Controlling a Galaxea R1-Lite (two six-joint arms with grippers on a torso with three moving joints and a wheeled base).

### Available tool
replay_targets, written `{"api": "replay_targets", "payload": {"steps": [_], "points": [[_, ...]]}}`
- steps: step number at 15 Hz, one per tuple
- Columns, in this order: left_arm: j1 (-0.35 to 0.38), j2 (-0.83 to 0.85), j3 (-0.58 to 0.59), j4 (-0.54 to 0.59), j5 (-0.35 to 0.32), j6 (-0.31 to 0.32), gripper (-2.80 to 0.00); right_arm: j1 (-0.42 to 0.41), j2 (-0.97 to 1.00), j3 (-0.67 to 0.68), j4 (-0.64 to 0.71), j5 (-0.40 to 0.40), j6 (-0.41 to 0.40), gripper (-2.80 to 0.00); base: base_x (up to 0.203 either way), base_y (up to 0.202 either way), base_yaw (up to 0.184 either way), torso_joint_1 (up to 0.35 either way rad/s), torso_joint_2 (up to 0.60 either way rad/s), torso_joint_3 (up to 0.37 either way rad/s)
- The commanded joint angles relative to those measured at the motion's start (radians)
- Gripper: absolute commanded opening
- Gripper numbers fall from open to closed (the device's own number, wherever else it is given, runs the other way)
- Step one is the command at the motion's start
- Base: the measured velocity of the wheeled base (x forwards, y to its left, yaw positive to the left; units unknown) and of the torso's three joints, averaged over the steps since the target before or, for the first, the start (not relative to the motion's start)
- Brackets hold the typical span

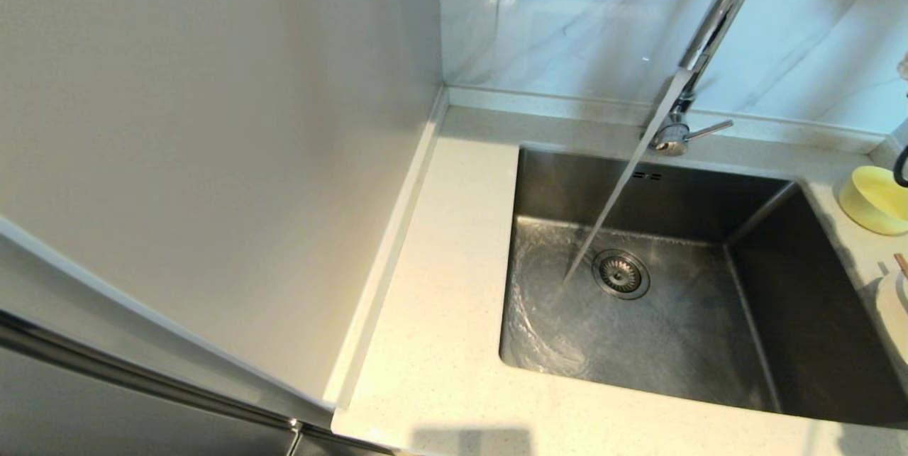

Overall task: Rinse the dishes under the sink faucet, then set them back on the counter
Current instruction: Pick up the bowl

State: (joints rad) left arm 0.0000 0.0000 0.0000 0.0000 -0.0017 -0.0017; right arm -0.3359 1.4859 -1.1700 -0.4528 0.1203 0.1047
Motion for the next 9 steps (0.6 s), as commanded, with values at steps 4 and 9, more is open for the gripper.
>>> {"api": "replay_targets", "payload": {"steps": [4, 9], "points": [[0.0, 0.0, 0.0, 0.0, 0.0, 0.0, -2.8, -0.059, -0.425, 0.18, 0.191, 0.071, -0.03, -2.8, 0.0, 0.0, 0.0, 0.0, 0.0, 0.0], [0.0, 0.0, 0.0, 0.0, 0.0, 0.0, -2.8, -0.056, -0.715, 0.106, 0.954, 0.158, -0.055, -2.8, 0.0, 0.0, 0.0, 0.0, 0.0, 0.0]]}}
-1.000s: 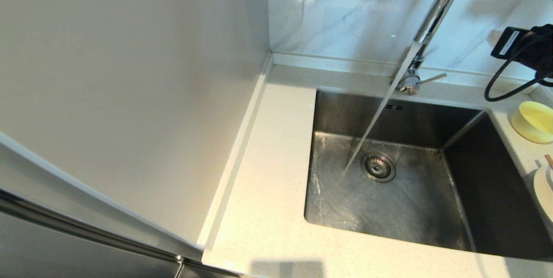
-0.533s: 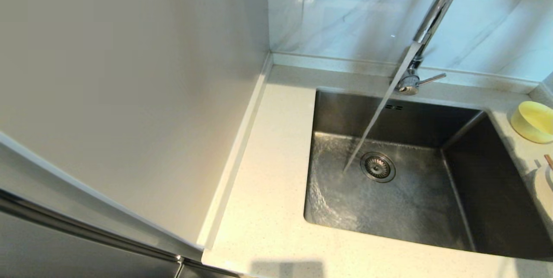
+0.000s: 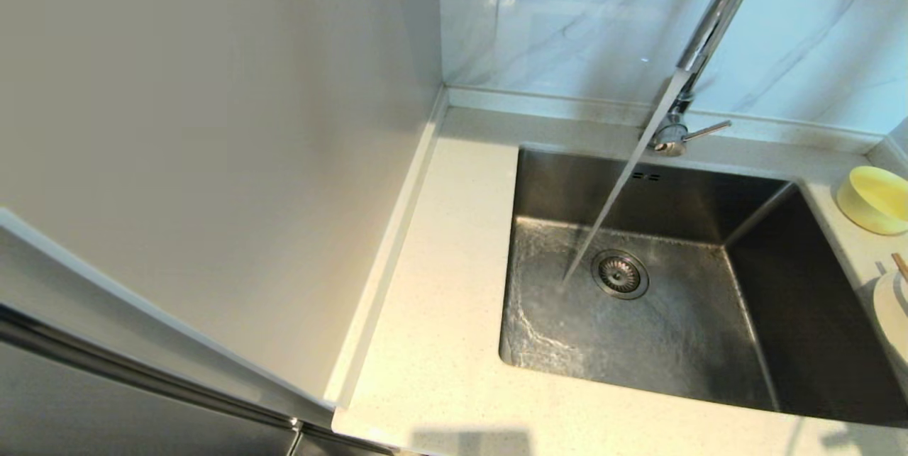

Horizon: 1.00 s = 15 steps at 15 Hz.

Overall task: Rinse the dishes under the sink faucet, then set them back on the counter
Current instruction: Pick up the bowl

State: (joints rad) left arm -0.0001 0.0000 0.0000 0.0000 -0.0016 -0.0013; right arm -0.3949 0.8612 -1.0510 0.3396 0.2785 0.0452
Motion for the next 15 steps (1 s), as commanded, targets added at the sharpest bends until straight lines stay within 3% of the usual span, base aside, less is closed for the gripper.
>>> {"api": "replay_targets", "payload": {"steps": [1, 5, 8, 10, 12, 15], "points": [[0.0, 0.0, 0.0, 0.0, 0.0, 0.0, -2.8, 0.01, -0.096, -0.022, 0.227, 0.017, -0.025, -2.8, 0.0, 0.0, 0.0, 0.0, 0.0, 0.0], [0.0, 0.0, 0.0, 0.0, 0.0, 0.0, -2.8, 0.011, -0.044, -0.132, 0.394, 0.031, -0.027, -2.8, 0.0, 0.0, 0.0, 0.0, 0.0, 0.0], [0.0, 0.001, 0.0, 0.0, 0.0, 0.0, -2.8, 0.008, 0.018, -0.193, 0.404, 0.022, -0.033, -2.8, 0.0, 0.0, 0.0, 0.0, 0.0, 0.0], [0.0, 0.0, 0.0, 0.0, 0.0, 0.0, -2.8, -0.009, 0.07, -0.265, 0.411, -0.024, -0.032, -2.8, 0.0, 0.0, 0.0, 0.0, 0.0, 0.0], [0.0, 0.0, 0.0, 0.0, 0.0, 0.0, -2.8, -0.015, 0.102, -0.332, 0.511, -0.121, -0.034, -2.8, 0.0, 0.0, 0.0, 0.0, 0.0, 0.0], [0.0, 0.0, 0.0, 0.0, 0.0, 0.0, -2.8, -0.016, 0.151, -0.358, 0.536, -0.15, -0.034, -2.8, 0.0, 0.0, 0.0, 0.0, 0.0, 0.0]]}}
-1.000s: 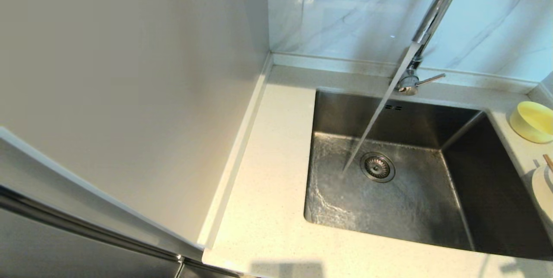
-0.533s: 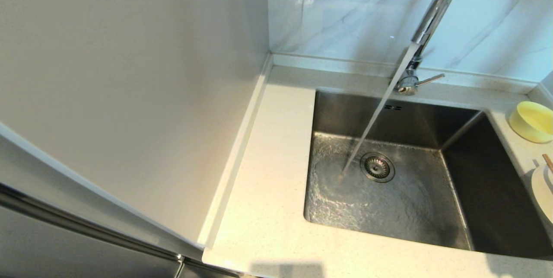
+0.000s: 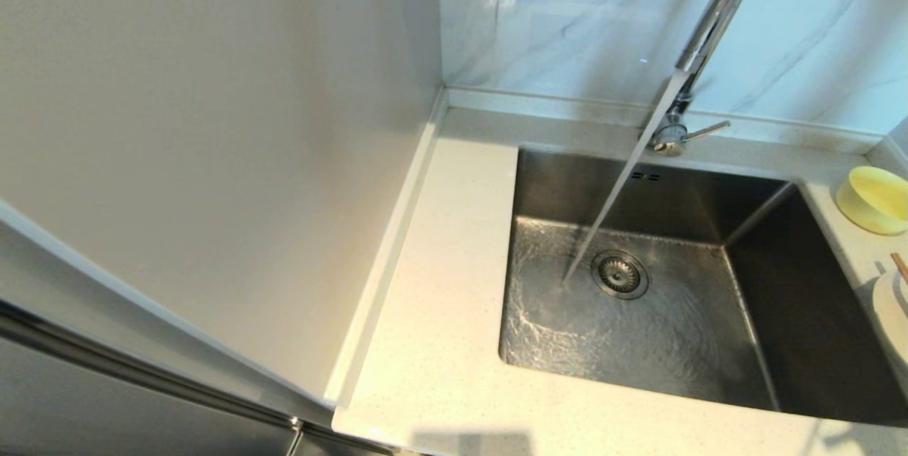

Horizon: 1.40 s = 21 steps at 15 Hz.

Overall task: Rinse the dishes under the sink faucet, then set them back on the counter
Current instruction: Pick up the bowl

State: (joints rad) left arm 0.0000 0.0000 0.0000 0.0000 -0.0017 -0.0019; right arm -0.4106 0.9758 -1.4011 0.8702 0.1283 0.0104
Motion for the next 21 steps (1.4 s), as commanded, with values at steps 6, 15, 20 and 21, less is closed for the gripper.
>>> {"api": "replay_targets", "payload": {"steps": [6, 15, 20, 21], "points": [[0.0, 0.0, 0.0, 0.0, 0.0, 0.0, -2.8, 0.0, 0.148, -0.101, 0.0, -0.01, -0.065, -2.8, 0.0, 0.0, 0.0, 0.0, 0.0, 0.0], [0.0, 0.0, 0.0, 0.0, 0.0, 0.0, -2.8, 0.001, 0.361, -0.228, 0.003, -0.17, -0.29, -2.8, 0.0, 0.0, 0.0, 0.0, 0.0, 0.0], [0.0, 0.0, 0.0, 0.0, 0.0, 0.0, -2.8, -0.039, 0.564, -0.387, 0.001, -0.164, -0.406, 0.0, 0.0, 0.0, 0.0, 0.0, 0.0, 0.0], [0.0, 0.001, 0.0, 0.0, 0.0, 0.0, -2.8, -0.04, 0.609, -0.439, 0.001, -0.156, -0.417, 0.0, 0.0, 0.0, 0.0, 0.0, 0.0, 0.0]]}}
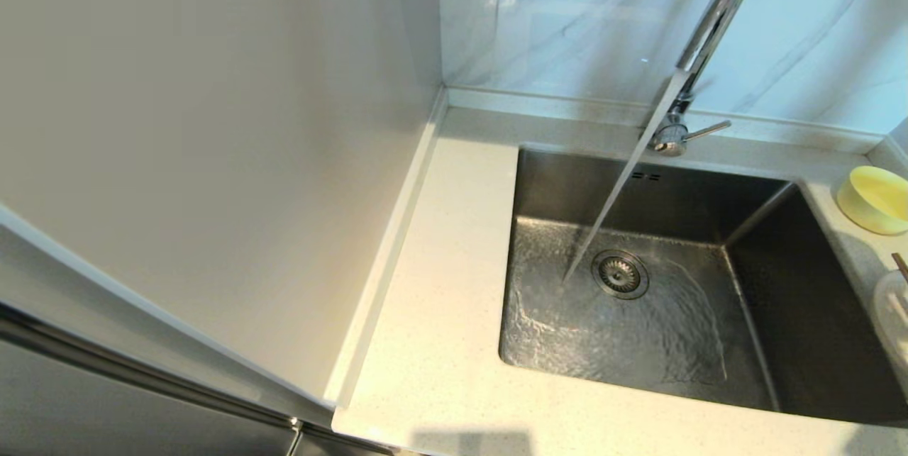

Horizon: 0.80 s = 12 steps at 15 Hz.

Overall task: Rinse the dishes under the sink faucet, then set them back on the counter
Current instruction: Pick up the bowl

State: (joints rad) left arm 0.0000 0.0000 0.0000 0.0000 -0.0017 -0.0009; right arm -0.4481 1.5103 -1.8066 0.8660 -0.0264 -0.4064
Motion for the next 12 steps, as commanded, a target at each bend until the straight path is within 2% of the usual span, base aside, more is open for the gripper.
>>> {"api": "replay_targets", "payload": {"steps": [1, 3, 6, 12], "points": [[0.0, 0.0, 0.0, 0.0, 0.0, -0.001, -2.8, -0.003, 0.117, -0.069, 0.006, 0.016, -0.024, 0.0, 0.0, 0.0, 0.0, 0.0, 0.0, 0.0], [0.0, 0.0, 0.0, 0.0, 0.0, -0.001, -2.8, -0.004, 0.195, -0.145, 0.002, 0.029, -0.072, 0.0, 0.0, 0.0, 0.0, 0.0, 0.0, 0.0], [0.0, 0.0, 0.0, 0.0, 0.0, -0.001, -2.8, -0.008, 0.287, -0.15, -0.083, -0.012, -0.112, 0.0, 0.0, 0.0, 0.0, 0.0, 0.0, 0.0], [0.0, 0.0, 0.0, 0.0, 0.0, -0.001, -2.8, -0.004, 0.462, -0.126, -0.254, -0.035, -0.087, 0.0, 0.0, 0.0, 0.0, 0.0, 0.0, 0.0]]}}
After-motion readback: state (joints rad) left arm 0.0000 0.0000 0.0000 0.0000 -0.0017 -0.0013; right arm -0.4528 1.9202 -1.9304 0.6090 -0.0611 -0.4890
